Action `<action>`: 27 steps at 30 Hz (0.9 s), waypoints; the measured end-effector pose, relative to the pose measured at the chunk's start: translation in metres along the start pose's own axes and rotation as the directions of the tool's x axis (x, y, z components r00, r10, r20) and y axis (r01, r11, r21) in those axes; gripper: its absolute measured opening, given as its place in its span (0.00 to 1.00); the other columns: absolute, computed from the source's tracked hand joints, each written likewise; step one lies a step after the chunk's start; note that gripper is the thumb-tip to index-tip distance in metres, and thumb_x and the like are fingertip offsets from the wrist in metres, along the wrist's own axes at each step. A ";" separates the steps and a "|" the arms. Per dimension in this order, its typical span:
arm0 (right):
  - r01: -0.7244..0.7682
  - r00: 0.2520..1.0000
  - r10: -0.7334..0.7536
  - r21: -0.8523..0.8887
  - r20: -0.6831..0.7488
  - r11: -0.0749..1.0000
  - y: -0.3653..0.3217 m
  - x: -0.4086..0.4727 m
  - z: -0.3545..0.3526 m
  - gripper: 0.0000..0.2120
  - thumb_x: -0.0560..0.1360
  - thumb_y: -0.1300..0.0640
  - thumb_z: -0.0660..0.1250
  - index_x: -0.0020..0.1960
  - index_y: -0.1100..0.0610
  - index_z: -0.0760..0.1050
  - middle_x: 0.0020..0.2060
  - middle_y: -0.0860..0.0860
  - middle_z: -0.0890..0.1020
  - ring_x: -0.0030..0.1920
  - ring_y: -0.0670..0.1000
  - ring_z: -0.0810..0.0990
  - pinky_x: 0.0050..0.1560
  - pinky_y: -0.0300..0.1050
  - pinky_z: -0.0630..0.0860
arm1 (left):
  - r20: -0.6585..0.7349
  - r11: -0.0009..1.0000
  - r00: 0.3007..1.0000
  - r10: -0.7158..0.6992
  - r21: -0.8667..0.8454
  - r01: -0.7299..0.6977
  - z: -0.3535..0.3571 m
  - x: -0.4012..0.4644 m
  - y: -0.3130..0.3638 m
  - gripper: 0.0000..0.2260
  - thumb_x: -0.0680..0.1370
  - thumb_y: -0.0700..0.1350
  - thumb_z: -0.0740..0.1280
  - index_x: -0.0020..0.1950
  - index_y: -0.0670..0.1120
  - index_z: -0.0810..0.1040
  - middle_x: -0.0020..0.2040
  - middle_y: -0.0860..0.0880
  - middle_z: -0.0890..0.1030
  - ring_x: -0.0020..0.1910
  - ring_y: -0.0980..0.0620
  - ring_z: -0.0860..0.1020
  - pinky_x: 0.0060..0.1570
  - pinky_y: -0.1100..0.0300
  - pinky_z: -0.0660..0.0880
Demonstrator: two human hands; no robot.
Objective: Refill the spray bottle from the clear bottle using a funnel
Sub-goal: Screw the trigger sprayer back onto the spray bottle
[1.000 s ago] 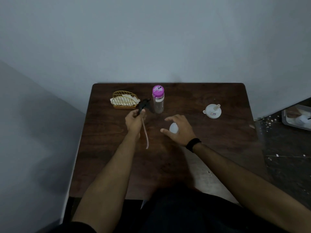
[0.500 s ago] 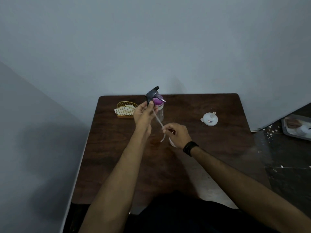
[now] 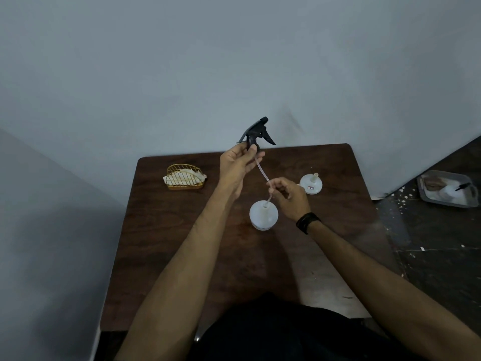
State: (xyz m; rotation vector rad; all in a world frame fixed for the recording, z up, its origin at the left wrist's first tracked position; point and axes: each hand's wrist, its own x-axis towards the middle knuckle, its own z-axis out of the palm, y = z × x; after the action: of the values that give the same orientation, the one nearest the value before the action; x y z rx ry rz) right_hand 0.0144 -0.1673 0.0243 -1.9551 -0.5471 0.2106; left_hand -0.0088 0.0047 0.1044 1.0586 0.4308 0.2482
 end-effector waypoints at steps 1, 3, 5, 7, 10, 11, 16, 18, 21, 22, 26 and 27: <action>-0.003 1.000 0.003 0.000 0.002 1.000 0.002 0.000 0.001 0.06 0.77 0.64 0.67 0.52 0.57 0.80 0.43 0.51 0.84 0.42 0.44 0.82 0.44 0.31 0.76 | 0.002 1.000 1.000 0.000 0.007 0.000 0.000 0.000 -0.001 0.11 0.79 0.36 0.67 0.61 0.35 0.78 0.52 0.39 0.81 0.48 0.46 0.85 0.57 0.52 0.80; -0.014 1.000 0.014 0.000 0.014 1.000 0.006 0.000 0.003 0.06 0.77 0.64 0.67 0.52 0.57 0.79 0.43 0.50 0.83 0.43 0.44 0.82 0.46 0.32 0.77 | 0.011 1.000 1.000 -0.007 0.013 0.007 -0.002 -0.001 -0.004 0.10 0.79 0.35 0.67 0.60 0.36 0.78 0.52 0.40 0.82 0.49 0.46 0.84 0.58 0.52 0.80; -0.021 0.999 0.021 0.001 0.035 1.000 0.011 0.001 0.005 0.06 0.76 0.64 0.67 0.51 0.56 0.79 0.43 0.48 0.83 0.44 0.45 0.82 0.47 0.36 0.78 | 0.022 1.000 1.000 -0.022 0.021 0.021 -0.004 -0.002 -0.007 0.11 0.79 0.35 0.67 0.61 0.35 0.78 0.54 0.39 0.81 0.49 0.45 0.84 0.58 0.52 0.80; -0.027 0.998 0.027 -0.005 0.054 1.000 0.017 0.000 0.007 0.06 0.76 0.65 0.66 0.50 0.56 0.79 0.42 0.47 0.83 0.44 0.45 0.81 0.48 0.36 0.78 | 0.021 0.999 0.999 -0.036 0.039 0.035 -0.007 -0.004 -0.011 0.11 0.79 0.34 0.67 0.61 0.35 0.77 0.54 0.39 0.81 0.49 0.46 0.84 0.59 0.51 0.80; -0.045 0.997 0.047 -0.023 0.069 0.999 0.024 -0.004 0.011 0.06 0.75 0.65 0.67 0.48 0.56 0.79 0.43 0.47 0.83 0.45 0.43 0.81 0.48 0.32 0.76 | 0.019 0.996 0.999 -0.049 0.073 0.048 -0.011 -0.007 -0.017 0.12 0.78 0.33 0.68 0.61 0.34 0.77 0.52 0.41 0.82 0.48 0.46 0.85 0.59 0.51 0.80; -0.056 0.996 0.058 -0.024 0.074 0.998 0.026 -0.006 0.012 0.06 0.75 0.65 0.67 0.48 0.55 0.79 0.43 0.47 0.83 0.45 0.42 0.81 0.48 0.31 0.75 | 0.018 0.995 0.999 -0.050 0.088 0.049 -0.012 -0.009 -0.019 0.11 0.78 0.33 0.68 0.60 0.34 0.77 0.51 0.41 0.82 0.48 0.46 0.85 0.57 0.52 0.80; -0.101 0.990 0.106 -0.056 0.095 0.993 0.039 -0.008 0.021 0.04 0.74 0.61 0.71 0.46 0.53 0.80 0.44 0.46 0.83 0.45 0.43 0.81 0.47 0.36 0.78 | 0.003 0.977 1.000 -0.028 0.214 0.027 -0.016 -0.017 -0.026 0.09 0.76 0.34 0.71 0.56 0.38 0.80 0.47 0.44 0.84 0.49 0.44 0.84 0.43 0.63 0.79; -0.116 0.986 0.126 -0.098 0.107 0.988 0.042 -0.009 0.022 0.03 0.74 0.59 0.72 0.47 0.53 0.80 0.44 0.46 0.82 0.44 0.43 0.80 0.47 0.39 0.78 | 0.007 0.947 1.000 -0.002 0.320 0.000 -0.020 -0.018 -0.031 0.11 0.75 0.36 0.73 0.57 0.37 0.80 0.48 0.43 0.85 0.50 0.46 0.85 0.47 0.61 0.80; -0.107 0.986 0.119 -0.104 0.115 0.989 0.046 -0.012 0.023 0.06 0.74 0.56 0.72 0.50 0.53 0.80 0.46 0.45 0.82 0.46 0.43 0.79 0.46 0.40 0.77 | 0.042 0.863 0.999 0.028 0.502 -0.045 -0.030 -0.020 -0.043 0.12 0.73 0.37 0.75 0.56 0.39 0.81 0.48 0.46 0.85 0.46 0.56 0.83 0.46 0.64 0.78; -0.108 0.985 0.121 -0.098 0.127 0.989 0.046 -0.013 0.024 0.07 0.73 0.55 0.72 0.51 0.52 0.80 0.47 0.45 0.82 0.46 0.44 0.79 0.46 0.40 0.77 | 0.053 0.826 0.998 0.033 0.561 -0.057 -0.034 -0.021 -0.047 0.12 0.73 0.38 0.76 0.55 0.40 0.82 0.47 0.49 0.84 0.45 0.58 0.82 0.45 0.65 0.78; -0.150 0.976 0.164 -0.105 0.143 0.983 0.049 -0.013 0.029 0.10 0.73 0.53 0.73 0.54 0.53 0.81 0.51 0.48 0.83 0.49 0.48 0.80 0.47 0.43 0.78 | 0.079 0.662 0.996 0.047 0.744 -0.090 -0.047 -0.026 -0.067 0.11 0.71 0.45 0.78 0.50 0.44 0.83 0.46 0.53 0.85 0.45 0.58 0.83 0.45 0.67 0.78; -0.163 0.973 0.177 -0.106 0.149 0.981 0.050 -0.012 0.030 0.12 0.73 0.53 0.73 0.55 0.54 0.81 0.51 0.49 0.83 0.49 0.48 0.80 0.47 0.44 0.78 | 0.074 0.632 0.996 0.045 0.770 -0.085 -0.048 -0.027 -0.072 0.11 0.70 0.45 0.78 0.50 0.45 0.83 0.45 0.54 0.85 0.44 0.60 0.82 0.43 0.70 0.77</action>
State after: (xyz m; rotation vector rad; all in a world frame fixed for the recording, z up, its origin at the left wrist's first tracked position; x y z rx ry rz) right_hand 0.0065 -0.1664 -0.0348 -2.0897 -0.4987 0.4585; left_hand -0.0553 -0.0022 0.0271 1.9435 0.4654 0.0880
